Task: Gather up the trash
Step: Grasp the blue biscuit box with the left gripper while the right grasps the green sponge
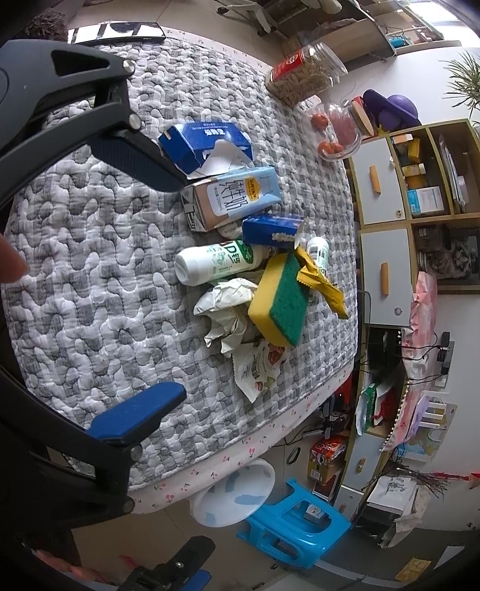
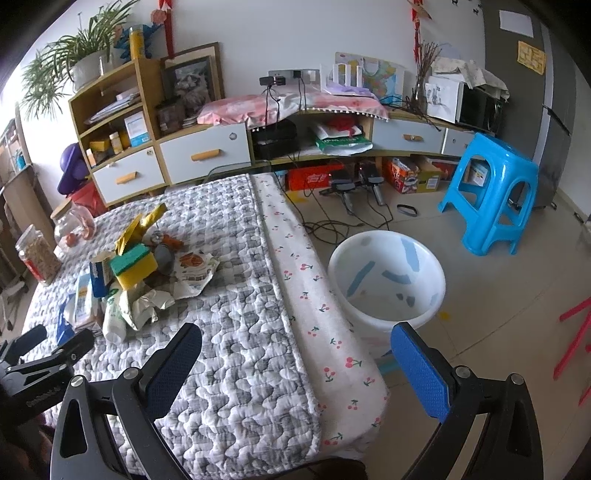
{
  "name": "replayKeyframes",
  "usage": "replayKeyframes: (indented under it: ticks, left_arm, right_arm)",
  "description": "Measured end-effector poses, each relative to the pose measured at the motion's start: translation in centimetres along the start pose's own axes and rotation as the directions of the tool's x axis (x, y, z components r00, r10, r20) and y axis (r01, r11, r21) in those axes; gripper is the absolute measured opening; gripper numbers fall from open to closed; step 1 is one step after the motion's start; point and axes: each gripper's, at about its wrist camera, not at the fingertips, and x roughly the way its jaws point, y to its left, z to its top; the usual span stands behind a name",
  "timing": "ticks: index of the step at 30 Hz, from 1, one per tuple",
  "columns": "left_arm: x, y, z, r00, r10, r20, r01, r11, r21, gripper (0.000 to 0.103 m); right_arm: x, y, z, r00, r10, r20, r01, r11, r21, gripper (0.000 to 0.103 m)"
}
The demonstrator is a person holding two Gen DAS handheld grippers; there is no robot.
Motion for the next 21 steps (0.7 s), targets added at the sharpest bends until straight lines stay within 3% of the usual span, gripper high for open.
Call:
replayKeyframes:
  ticks: [4,11,14,18,21]
  left_arm:
    - [0.2,0.6,0.2,1.0,0.003,-0.006,-0.003,1.0,-0.017,0.102]
    - [1.4,2.1,1.5,0.999,0.022,-0.04,-0.023,1.0,-0.01,0.102]
    - [2.7,3.9,2.7,0.994,-0.005,-0.111,0.003,1.0,-0.018,0.102]
    - [4.7,5.9,4.3,0.969,-0.035,-0.245,0.042,0.999,0.022,0.102]
    - [6.0,9.4,5.3,0.959,-0.043,-0.282,0.026,0.998,-0.064,0.102]
  right_arm:
    - [0.5,0.1,0.8,0.999,0.003,-0.046,-0.004,1.0,-0.023,0.103]
    - [1.8,1.7,3.0,0.988,0.113,-0.108,-0.121,0.99,-0.068,0.103]
    - [2.8,3.1,4.6,0.98,0.139,-0.143,-0.152,0.985,-0.087,0.103]
    - [5.0,5.0,6.3,0.965,0.165,-0.202,-0.188,0.978,-0.095,0.103]
    - [6.4,6.6,7.2,0.955,0.18,-0.238,-0.209,0.972,-0.105,0.103]
